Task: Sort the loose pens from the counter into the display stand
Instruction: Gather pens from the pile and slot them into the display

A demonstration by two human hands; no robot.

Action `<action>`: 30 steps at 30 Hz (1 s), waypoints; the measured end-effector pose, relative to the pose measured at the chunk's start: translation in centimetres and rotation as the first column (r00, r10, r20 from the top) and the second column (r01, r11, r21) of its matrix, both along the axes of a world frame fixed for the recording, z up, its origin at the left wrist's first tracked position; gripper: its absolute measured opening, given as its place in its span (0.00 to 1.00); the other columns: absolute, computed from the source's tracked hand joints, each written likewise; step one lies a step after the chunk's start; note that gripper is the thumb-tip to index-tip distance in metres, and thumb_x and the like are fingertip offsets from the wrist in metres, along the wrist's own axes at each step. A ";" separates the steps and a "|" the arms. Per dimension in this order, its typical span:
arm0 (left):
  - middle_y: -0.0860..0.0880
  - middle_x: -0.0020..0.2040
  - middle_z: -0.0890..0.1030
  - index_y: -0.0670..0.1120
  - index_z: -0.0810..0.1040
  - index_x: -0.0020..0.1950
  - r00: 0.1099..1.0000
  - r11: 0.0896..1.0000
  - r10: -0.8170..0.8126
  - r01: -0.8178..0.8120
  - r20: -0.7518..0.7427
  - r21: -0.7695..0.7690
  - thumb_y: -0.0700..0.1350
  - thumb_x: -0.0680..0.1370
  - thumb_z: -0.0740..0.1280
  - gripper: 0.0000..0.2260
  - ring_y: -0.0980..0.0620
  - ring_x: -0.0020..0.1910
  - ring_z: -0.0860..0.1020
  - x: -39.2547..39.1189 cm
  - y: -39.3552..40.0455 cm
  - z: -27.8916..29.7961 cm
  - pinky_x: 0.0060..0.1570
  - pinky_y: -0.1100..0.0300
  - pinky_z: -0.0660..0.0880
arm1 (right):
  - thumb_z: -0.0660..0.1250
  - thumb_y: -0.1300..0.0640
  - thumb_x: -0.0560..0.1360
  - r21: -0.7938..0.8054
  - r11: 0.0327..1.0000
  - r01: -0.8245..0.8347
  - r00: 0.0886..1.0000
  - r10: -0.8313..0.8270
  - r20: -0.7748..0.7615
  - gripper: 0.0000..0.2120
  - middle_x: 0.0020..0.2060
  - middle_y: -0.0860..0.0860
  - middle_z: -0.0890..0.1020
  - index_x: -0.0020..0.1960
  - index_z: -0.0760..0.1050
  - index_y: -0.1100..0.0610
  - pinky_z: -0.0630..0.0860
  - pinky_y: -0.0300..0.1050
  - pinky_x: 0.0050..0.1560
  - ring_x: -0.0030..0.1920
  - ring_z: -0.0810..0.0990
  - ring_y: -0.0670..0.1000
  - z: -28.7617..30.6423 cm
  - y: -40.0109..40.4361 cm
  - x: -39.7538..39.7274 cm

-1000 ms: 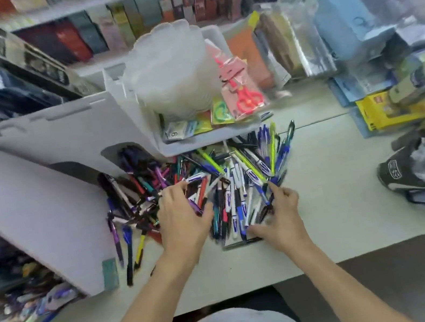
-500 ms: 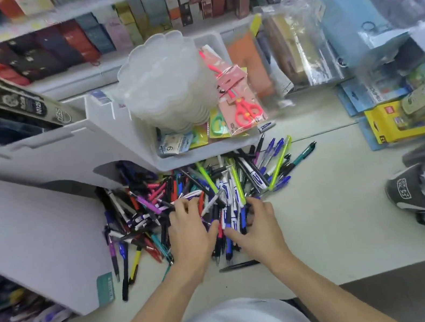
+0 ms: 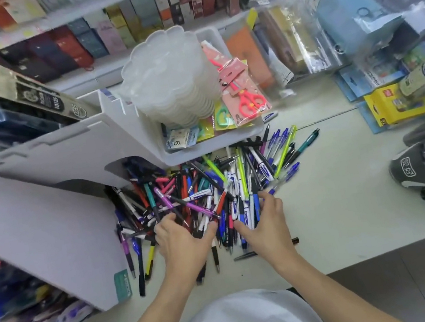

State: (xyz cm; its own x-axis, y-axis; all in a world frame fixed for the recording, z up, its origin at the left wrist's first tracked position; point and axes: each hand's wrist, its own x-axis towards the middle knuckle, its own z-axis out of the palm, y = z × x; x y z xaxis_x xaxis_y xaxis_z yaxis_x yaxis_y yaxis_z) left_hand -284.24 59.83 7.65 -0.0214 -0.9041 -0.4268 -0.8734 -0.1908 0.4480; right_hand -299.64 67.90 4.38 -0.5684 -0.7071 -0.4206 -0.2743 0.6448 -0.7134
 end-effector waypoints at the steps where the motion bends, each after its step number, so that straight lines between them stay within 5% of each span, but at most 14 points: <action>1: 0.44 0.66 0.68 0.41 0.63 0.70 0.998 0.997 0.040 -0.038 -0.039 0.063 0.61 0.70 0.76 0.40 0.46 0.64 0.70 0.0 -0.3 0.0 0.64 0.51 0.71 | 0.77 0.48 0.72 -0.011 1.000 -0.003 1.000 0.003 -0.013 0.39 0.66 0.51 0.67 0.76 0.60 0.56 0.74 0.47 0.66 0.66 0.72 0.53 0.0 -0.2 0.3; 5: 0.48 0.50 0.78 0.41 0.68 0.63 0.995 0.979 0.072 -0.056 -0.076 0.194 0.63 0.73 0.72 0.32 0.50 0.46 0.77 -0.8 -0.8 -0.3 0.39 0.57 0.69 | 0.75 0.50 0.74 -0.027 0.994 -0.101 0.994 0.100 -0.054 0.39 0.71 0.52 0.67 0.78 0.59 0.58 0.67 0.41 0.68 0.70 0.69 0.52 0.2 -0.8 1.3; 9: 0.51 0.42 0.79 0.45 0.71 0.52 0.999 0.989 0.004 0.001 -0.036 0.147 0.66 0.75 0.67 0.24 0.57 0.37 0.75 -1.6 -0.7 -0.7 0.30 0.61 0.65 | 0.74 0.50 0.75 -0.039 0.984 -0.172 0.984 0.170 -0.056 0.37 0.68 0.49 0.68 0.78 0.60 0.56 0.70 0.40 0.65 0.67 0.71 0.48 0.4 -1.0 1.6; 14: 0.48 0.44 0.80 0.47 0.72 0.49 0.989 0.984 0.078 -0.056 -0.128 0.167 0.62 0.77 0.65 0.18 0.50 0.41 0.79 -2.2 -0.9 -1.3 0.36 0.56 0.71 | 0.73 0.56 0.73 -0.089 0.995 -0.045 0.994 0.053 0.093 0.28 0.58 0.47 0.75 0.68 0.64 0.44 0.80 0.48 0.55 0.54 0.79 0.49 0.2 -1.0 1.6; 18: 0.46 0.45 0.78 0.43 0.69 0.51 0.993 0.974 0.083 -0.062 -0.087 0.216 0.48 0.79 0.68 0.11 0.50 0.39 0.76 -3.1 -0.4 -1.2 0.32 0.58 0.67 | 0.70 0.59 0.75 -0.066 0.998 0.013 0.984 -0.001 0.178 0.23 0.51 0.44 0.80 0.62 0.64 0.43 0.75 0.36 0.45 0.50 0.80 0.45 0.3 -1.0 2.0; 21: 0.46 0.43 0.78 0.40 0.71 0.53 0.993 0.962 0.092 -0.070 -0.074 0.262 0.48 0.78 0.67 0.13 0.46 0.40 0.76 -3.3 -0.9 -1.2 0.36 0.57 0.69 | 0.69 0.57 0.77 -0.050 0.998 -0.028 0.988 0.035 0.150 0.17 0.47 0.44 0.82 0.63 0.68 0.49 0.71 0.35 0.38 0.46 0.81 0.48 0.0 -1.1 2.1; 25: 0.45 0.39 0.78 0.36 0.74 0.57 0.984 0.952 0.139 -0.102 -0.110 0.289 0.54 0.78 0.67 0.22 0.50 0.33 0.74 -3.0 -0.9 -1.2 0.30 0.59 0.66 | 0.70 0.46 0.78 -0.018 1.000 -0.020 0.987 0.023 0.161 0.13 0.42 0.47 0.84 0.58 0.72 0.50 0.78 0.46 0.42 0.42 0.82 0.51 0.5 -1.3 1.6; 28: 0.45 0.45 0.79 0.41 0.69 0.57 0.986 0.956 0.072 -0.026 -0.149 0.293 0.55 0.81 0.65 0.18 0.50 0.38 0.76 -3.2 -0.3 -0.9 0.35 0.57 0.71 | 0.74 0.39 0.73 0.002 0.999 -0.045 0.984 0.044 0.172 0.17 0.38 0.48 0.84 0.52 0.75 0.49 0.80 0.45 0.40 0.37 0.83 0.48 0.9 -1.9 0.7; 30: 0.46 0.48 0.78 0.44 0.71 0.54 0.989 0.966 -0.022 0.060 -0.148 0.253 0.54 0.81 0.65 0.14 0.52 0.42 0.76 -3.1 -0.1 -0.6 0.39 0.56 0.73 | 0.77 0.43 0.72 0.022 0.999 -0.045 0.981 0.040 0.190 0.17 0.35 0.50 0.84 0.51 0.76 0.52 0.81 0.52 0.41 0.35 0.84 0.52 1.0 -2.2 0.0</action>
